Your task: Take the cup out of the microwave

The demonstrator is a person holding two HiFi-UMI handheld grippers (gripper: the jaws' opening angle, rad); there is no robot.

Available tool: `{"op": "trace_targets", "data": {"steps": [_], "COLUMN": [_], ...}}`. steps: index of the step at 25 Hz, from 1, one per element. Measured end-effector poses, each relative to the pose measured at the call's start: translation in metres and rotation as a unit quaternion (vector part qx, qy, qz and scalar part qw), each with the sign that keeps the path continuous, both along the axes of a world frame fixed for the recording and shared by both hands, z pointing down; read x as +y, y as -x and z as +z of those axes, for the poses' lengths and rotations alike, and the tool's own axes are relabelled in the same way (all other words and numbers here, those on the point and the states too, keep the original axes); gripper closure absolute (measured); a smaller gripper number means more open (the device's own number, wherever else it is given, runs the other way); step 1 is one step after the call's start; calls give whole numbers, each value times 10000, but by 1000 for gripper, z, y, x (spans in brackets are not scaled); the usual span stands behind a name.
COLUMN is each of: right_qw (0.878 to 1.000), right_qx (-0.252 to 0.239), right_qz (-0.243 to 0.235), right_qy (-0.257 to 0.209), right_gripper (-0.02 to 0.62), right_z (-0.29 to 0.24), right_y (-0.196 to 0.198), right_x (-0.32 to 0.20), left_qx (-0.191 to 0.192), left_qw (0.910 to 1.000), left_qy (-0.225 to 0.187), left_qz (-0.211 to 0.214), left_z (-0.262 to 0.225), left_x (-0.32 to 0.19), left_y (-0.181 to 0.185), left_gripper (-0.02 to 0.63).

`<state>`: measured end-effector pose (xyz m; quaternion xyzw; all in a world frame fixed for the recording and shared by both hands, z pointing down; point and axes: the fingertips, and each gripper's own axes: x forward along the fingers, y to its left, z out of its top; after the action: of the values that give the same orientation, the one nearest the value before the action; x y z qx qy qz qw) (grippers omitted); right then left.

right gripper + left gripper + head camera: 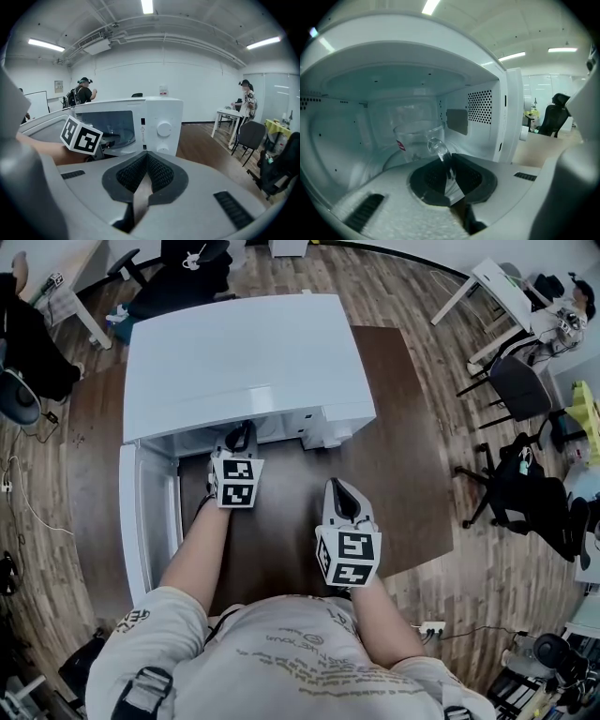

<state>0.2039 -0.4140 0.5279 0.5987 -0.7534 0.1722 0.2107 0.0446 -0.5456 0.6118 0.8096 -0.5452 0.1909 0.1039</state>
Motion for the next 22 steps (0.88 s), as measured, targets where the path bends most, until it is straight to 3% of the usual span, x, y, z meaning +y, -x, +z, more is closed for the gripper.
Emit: {"op": "trace_targets", "data": {"steps": [4,14,22], "right_qw": [10000,9998,9991], "right_qx": [-16,-55,-118], "right_qz": [-4,-161,-326], "right_qy": [41,-59,-261], "right_gripper": [583,584,583], "right_z": [4,-3,-21], "right_y": [1,14,37], "right_x": [0,4,22], "left_qx": [-229,-300,-32], "left_qw": [9996,9991,9995], "left_qy": [-128,-293,-201], "left_qz": [73,-85,-231], "left_z": [0,-19,-41], "left_x": [7,32,77], "left_y": [-5,5,16], "left_gripper": [586,592,592]}}
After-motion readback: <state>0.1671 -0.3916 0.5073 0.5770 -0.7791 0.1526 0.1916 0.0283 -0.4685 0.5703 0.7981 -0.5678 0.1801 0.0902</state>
